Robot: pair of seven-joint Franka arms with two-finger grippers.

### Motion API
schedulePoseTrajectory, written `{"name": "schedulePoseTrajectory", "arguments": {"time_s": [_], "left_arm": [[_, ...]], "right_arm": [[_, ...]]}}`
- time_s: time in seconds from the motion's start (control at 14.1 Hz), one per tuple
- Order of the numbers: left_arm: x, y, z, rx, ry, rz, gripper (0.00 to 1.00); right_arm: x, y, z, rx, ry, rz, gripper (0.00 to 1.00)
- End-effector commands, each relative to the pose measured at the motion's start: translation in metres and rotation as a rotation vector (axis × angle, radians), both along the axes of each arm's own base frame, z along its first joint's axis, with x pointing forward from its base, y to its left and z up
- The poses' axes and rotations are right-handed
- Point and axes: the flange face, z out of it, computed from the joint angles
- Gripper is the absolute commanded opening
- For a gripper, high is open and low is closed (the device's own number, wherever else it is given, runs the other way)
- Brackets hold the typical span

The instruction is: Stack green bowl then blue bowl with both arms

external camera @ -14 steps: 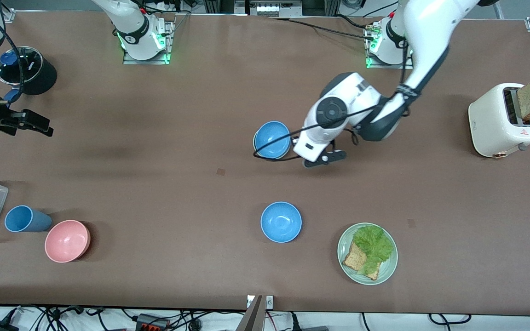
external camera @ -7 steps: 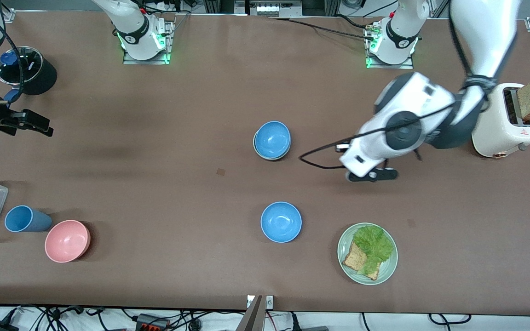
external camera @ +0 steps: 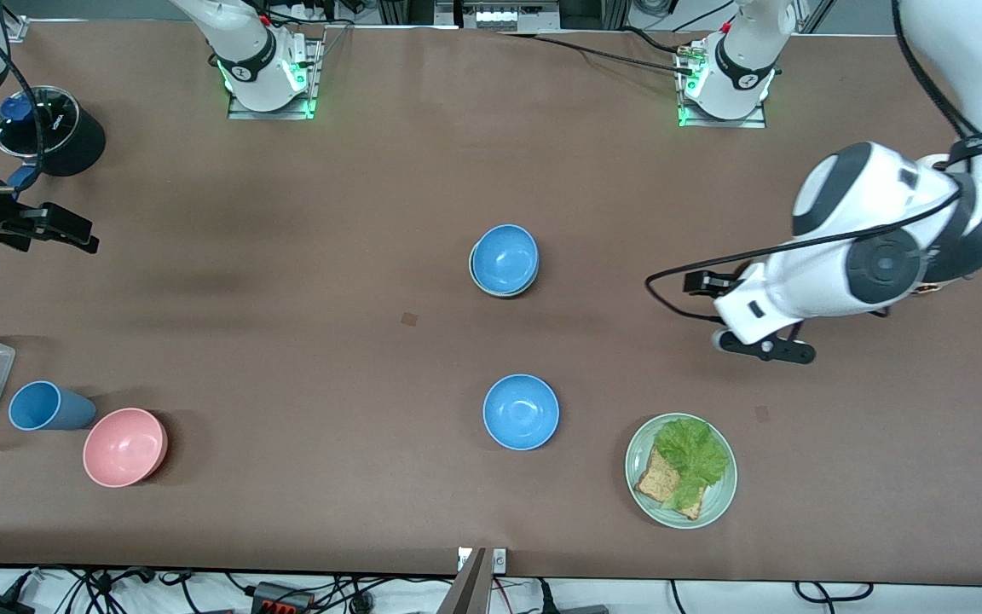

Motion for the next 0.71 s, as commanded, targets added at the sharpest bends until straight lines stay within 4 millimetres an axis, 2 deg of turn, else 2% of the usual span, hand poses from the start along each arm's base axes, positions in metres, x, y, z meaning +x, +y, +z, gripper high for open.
{"name": "schedulePoseTrajectory", "arguments": {"time_s": [0.0, 0.07, 0.14, 0.21, 0.43, 0.64], "left_arm": [[0.011, 0.039, 0.021, -0.036, -0.055, -0.168, 1.0], [0.012, 0.054, 0.022, -0.041, -0.06, -0.185, 1.0], [0.01, 0.063, 0.04, -0.013, -0.095, -0.184, 1.0], [0.005, 0.077, 0.047, 0.033, -0.108, -0.16, 1.0], [-0.014, 0.067, 0.081, 0.126, -0.153, -0.137, 1.0], [-0.024, 0.106, 0.111, 0.069, -0.184, 0.109, 1.0]], "right_arm": [[-0.003, 0.002, 0.006, -0.012, -0.012, 0.008, 1.0], [-0.003, 0.002, 0.006, -0.012, -0.012, 0.008, 1.0], [-0.003, 0.002, 0.006, -0.012, -0.012, 0.008, 1.0], [-0.004, 0.002, 0.007, -0.012, -0.013, 0.008, 1.0], [-0.004, 0.002, 0.007, -0.012, -0.013, 0.008, 1.0], [-0.003, 0.002, 0.006, -0.012, -0.012, 0.008, 1.0]]}}
